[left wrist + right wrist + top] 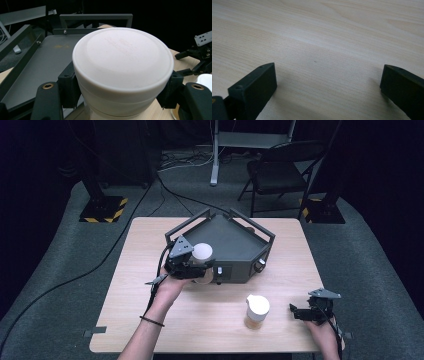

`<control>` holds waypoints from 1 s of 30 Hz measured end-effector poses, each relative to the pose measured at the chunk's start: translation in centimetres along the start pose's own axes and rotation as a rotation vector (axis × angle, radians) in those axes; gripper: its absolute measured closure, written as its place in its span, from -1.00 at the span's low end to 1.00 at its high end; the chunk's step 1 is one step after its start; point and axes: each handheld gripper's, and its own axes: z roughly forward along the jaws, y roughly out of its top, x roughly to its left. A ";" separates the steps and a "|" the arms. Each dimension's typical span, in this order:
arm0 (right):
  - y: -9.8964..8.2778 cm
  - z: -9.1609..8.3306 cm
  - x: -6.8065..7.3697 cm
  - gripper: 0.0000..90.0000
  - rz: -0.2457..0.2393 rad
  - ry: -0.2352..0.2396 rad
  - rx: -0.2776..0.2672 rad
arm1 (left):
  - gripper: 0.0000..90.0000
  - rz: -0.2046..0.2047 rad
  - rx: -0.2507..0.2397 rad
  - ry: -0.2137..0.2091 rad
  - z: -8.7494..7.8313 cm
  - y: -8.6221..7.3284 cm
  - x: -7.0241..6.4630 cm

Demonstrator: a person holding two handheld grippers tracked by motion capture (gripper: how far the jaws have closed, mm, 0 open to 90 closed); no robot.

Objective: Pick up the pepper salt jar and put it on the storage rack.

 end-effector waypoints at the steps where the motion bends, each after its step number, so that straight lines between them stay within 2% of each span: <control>1: 0.0 0.0 0.0 -1.00 0.000 0.000 0.000 | -0.26 -0.001 -0.002 0.000 0.0 0.1 0.0; 12: 0.0 0.0 0.0 -1.00 0.001 0.000 0.000 | -0.26 0.010 -0.026 0.002 -0.1 2.2 0.3; 20: 0.1 0.1 0.0 -1.00 0.000 0.001 0.001 | -0.26 0.024 -0.033 0.040 0.5 3.9 0.3; 30: 0.1 0.0 0.0 -1.00 0.000 0.001 0.001 | -0.26 -0.006 -0.034 0.098 2.3 4.9 0.8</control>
